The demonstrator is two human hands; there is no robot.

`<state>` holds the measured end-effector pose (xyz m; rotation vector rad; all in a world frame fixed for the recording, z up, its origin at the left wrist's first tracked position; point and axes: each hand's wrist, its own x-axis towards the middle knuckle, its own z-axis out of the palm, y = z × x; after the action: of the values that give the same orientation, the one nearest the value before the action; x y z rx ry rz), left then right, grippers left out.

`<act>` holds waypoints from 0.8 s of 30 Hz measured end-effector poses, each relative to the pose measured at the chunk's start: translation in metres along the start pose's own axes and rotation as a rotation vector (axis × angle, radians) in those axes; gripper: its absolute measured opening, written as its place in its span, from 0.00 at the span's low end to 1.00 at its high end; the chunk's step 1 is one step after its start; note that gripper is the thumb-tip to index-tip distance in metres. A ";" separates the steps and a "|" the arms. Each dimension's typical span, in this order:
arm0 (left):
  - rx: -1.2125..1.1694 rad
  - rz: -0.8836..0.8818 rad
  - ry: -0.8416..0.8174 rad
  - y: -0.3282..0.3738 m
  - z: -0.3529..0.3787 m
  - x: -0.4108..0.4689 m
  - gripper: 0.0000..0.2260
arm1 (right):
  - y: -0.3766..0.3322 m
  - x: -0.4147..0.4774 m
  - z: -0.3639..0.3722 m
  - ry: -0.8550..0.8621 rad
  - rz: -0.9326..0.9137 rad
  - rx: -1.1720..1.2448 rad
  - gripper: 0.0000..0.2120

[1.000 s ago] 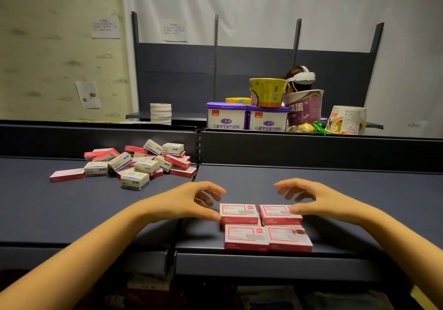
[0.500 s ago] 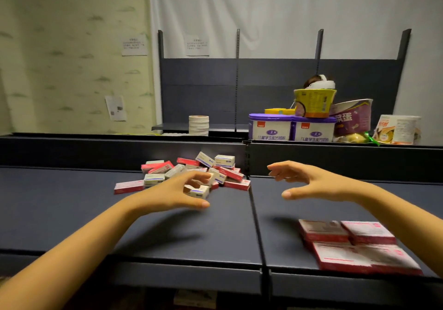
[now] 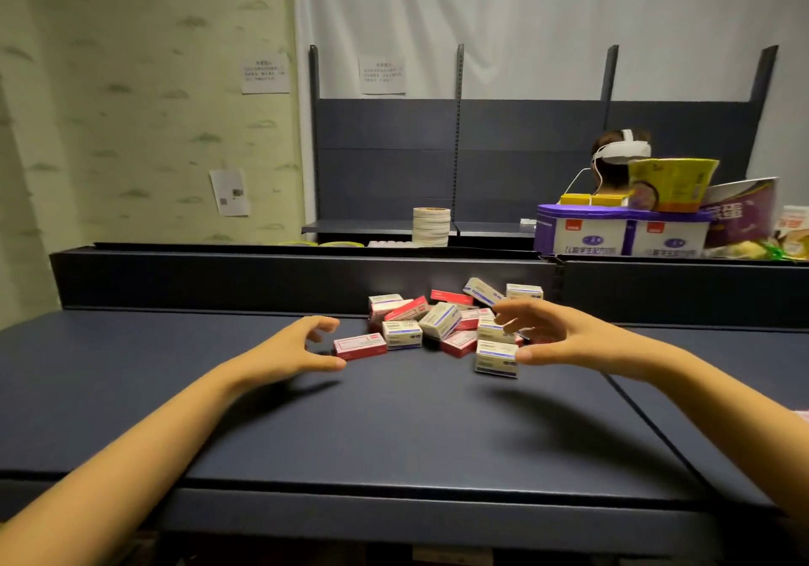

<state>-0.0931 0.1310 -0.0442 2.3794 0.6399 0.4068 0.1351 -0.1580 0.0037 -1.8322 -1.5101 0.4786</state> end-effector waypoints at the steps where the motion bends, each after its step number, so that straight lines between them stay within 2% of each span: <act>1: 0.004 -0.013 0.002 -0.005 -0.001 0.002 0.31 | -0.001 0.004 0.004 -0.007 0.000 0.000 0.27; 6: 0.044 -0.052 -0.004 -0.008 -0.002 0.016 0.33 | -0.011 0.023 0.014 -0.032 0.004 -0.046 0.25; 10: 0.100 -0.050 0.019 -0.005 0.004 0.025 0.28 | -0.022 0.044 0.016 -0.028 -0.009 -0.040 0.22; 14: 0.116 -0.015 0.051 -0.009 0.010 0.027 0.17 | -0.022 0.085 0.019 0.119 0.003 -0.100 0.19; 18: 0.083 -0.008 0.071 -0.014 0.006 0.026 0.16 | -0.014 0.136 0.025 0.288 0.057 -0.228 0.15; 24: 0.051 -0.010 0.091 -0.018 0.002 0.023 0.16 | -0.008 0.181 0.040 0.130 0.269 -0.518 0.21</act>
<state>-0.0795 0.1549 -0.0546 2.4161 0.7106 0.5028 0.1485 0.0271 0.0090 -2.4331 -1.3886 0.0823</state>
